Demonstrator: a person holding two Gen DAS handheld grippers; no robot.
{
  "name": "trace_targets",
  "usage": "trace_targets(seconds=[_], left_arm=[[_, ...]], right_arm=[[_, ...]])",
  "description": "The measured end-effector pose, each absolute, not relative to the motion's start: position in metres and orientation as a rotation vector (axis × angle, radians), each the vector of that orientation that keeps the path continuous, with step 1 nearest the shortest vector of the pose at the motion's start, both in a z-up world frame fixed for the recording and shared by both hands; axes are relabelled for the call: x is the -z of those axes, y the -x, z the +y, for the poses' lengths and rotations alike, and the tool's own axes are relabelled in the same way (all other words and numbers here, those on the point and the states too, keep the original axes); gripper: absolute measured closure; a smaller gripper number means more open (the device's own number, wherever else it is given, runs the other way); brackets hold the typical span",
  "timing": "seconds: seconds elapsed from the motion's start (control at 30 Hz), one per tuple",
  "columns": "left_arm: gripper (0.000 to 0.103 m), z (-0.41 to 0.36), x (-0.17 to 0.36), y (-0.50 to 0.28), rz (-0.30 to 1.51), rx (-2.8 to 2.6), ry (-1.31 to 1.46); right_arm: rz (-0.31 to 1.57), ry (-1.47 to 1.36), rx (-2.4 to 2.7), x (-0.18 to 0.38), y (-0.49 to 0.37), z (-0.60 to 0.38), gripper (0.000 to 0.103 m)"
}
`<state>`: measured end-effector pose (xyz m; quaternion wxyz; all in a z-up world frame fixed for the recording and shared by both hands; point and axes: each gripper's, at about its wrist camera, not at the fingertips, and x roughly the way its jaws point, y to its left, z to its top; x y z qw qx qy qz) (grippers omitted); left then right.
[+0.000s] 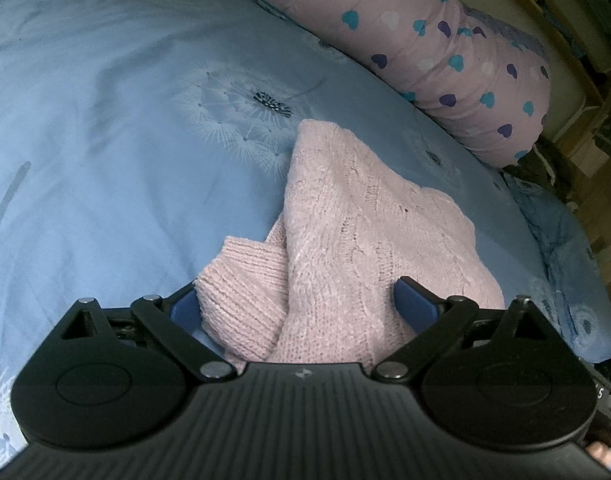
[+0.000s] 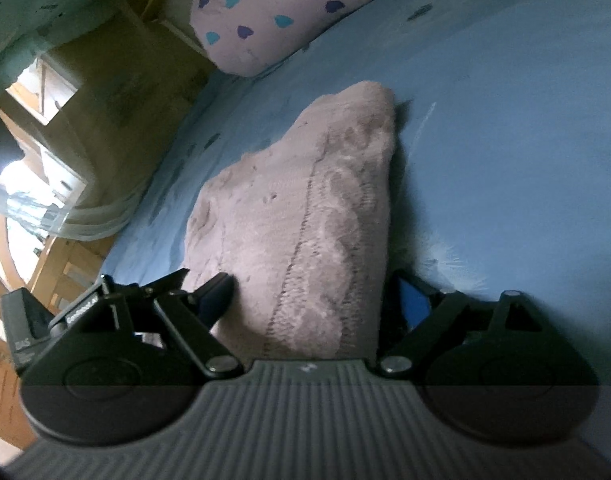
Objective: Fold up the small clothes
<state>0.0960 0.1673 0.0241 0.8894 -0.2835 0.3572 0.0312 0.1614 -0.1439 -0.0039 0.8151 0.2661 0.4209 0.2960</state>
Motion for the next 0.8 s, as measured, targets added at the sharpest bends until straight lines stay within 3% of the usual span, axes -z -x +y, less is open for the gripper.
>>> trace_targets(seconds=[0.53, 0.8], left_arm=[[0.004, 0.172, -0.022, -0.099, 0.767, -0.055, 0.602], [0.004, 0.170, -0.019, -0.097, 0.755, -0.041, 0.606]], right_arm=[[0.888, -0.521, -0.672, 0.004, -0.164, -0.130, 0.015], [0.870, -0.539, -0.672, 0.006, -0.165, -0.126, 0.023]])
